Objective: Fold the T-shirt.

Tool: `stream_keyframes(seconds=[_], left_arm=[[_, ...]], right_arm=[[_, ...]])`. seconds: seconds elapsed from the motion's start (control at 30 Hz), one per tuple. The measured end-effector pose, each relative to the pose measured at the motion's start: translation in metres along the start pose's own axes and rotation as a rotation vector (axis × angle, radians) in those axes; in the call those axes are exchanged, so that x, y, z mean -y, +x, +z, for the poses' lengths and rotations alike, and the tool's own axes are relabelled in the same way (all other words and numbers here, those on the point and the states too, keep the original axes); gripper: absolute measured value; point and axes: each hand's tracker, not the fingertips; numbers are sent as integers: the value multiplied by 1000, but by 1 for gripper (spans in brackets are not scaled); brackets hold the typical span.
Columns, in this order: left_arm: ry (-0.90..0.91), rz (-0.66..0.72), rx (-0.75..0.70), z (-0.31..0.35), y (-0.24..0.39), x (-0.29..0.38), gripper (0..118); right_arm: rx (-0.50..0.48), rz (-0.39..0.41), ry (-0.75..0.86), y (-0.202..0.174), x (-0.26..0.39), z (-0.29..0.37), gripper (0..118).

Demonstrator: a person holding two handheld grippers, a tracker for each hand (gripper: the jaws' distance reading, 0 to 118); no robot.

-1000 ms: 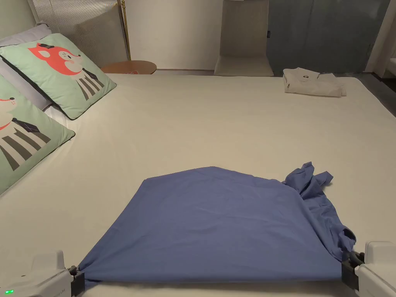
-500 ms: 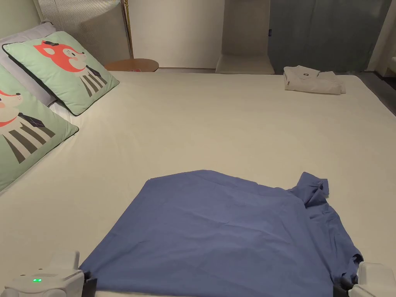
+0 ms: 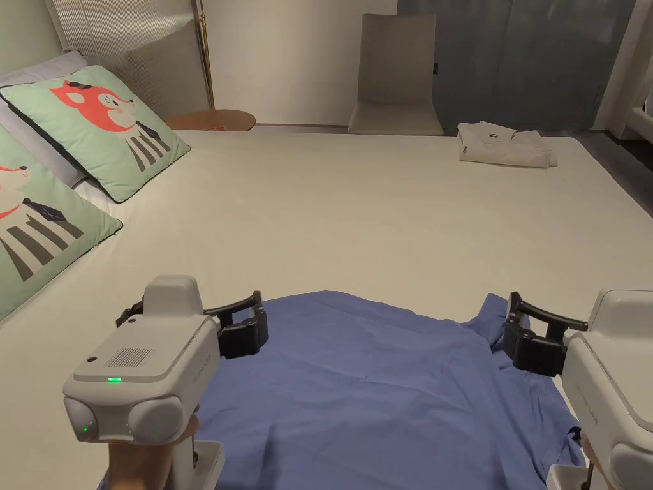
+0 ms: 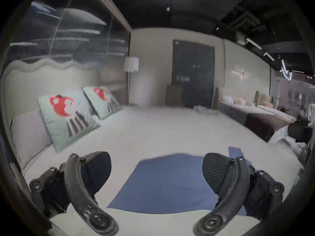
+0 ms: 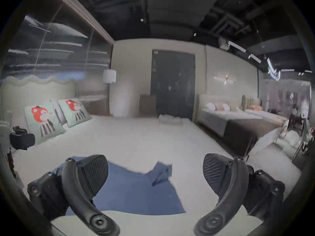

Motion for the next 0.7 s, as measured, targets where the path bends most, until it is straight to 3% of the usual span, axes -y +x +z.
stream_keyframes(seconds=[0.07, 0.1, 0.17, 0.2, 0.5, 0.7], left_arm=[[43, -14, -4, 1, 10, -4, 90], [61, -16, -3, 2, 12, -4, 72], [88, -26, 13, 3, 16, -3, 4], [86, -28, 16, 2, 17, -2, 0], [16, -21, 52, -17, 10, 4, 0], [-159, -16, 54, -61, -5, 0, 0]], right_arm=[[0, 11, 16, 0, -1, 0, 104], [0, 13, 21, 0, -2, 0, 88], [-1, 10, 39, 1, -1, 1, 18], [3, 9, 39, 1, 4, -2, 2], [-11, -3, 17, 8, 8, -10, 1], [-10, 6, 0, 10, 12, -25, 1]])
